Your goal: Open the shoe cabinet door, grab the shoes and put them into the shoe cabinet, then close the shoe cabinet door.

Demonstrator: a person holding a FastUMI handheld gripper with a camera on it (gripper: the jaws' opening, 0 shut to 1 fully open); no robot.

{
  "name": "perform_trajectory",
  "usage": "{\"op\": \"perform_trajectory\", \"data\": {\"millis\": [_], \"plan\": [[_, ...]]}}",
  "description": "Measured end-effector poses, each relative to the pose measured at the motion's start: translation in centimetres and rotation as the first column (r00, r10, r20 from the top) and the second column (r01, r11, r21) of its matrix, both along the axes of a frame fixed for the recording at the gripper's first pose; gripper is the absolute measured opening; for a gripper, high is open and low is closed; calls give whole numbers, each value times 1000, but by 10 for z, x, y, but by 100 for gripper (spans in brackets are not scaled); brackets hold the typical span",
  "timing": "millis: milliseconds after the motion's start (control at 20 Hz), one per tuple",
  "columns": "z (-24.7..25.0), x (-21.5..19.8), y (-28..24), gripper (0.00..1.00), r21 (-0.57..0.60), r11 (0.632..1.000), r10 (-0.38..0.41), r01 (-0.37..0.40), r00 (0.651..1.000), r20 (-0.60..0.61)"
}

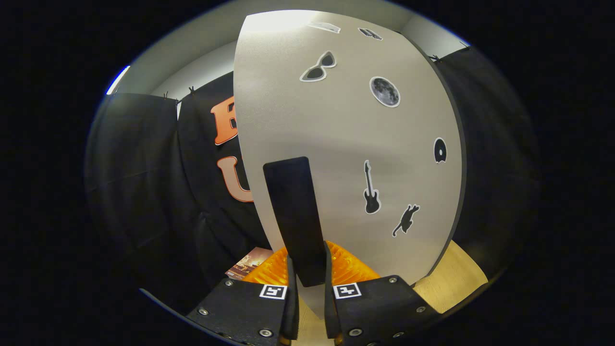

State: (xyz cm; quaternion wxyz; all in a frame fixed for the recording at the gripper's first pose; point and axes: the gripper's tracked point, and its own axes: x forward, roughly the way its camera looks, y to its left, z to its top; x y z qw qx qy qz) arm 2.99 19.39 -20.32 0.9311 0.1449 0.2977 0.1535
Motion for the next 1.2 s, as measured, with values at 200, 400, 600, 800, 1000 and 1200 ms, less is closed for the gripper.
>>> {"op": "perform_trajectory", "data": {"millis": [200,400,600,800,1000,1200], "plan": [[2,-11,-14,21,-9,1000,5,-5,1000,8],[7,-22,-29,21,9,1000,10,-10,1000,25],[11,-32,-48,21,-2,1000,10,-10,999,30],[13,-36,-64,21,4,1000,2,-2,999,46],[13,-39,-73,20,31,1000,-5,3,999,47],[14,-45,-89,20,-19,1000,-11,12,999,48]]}}
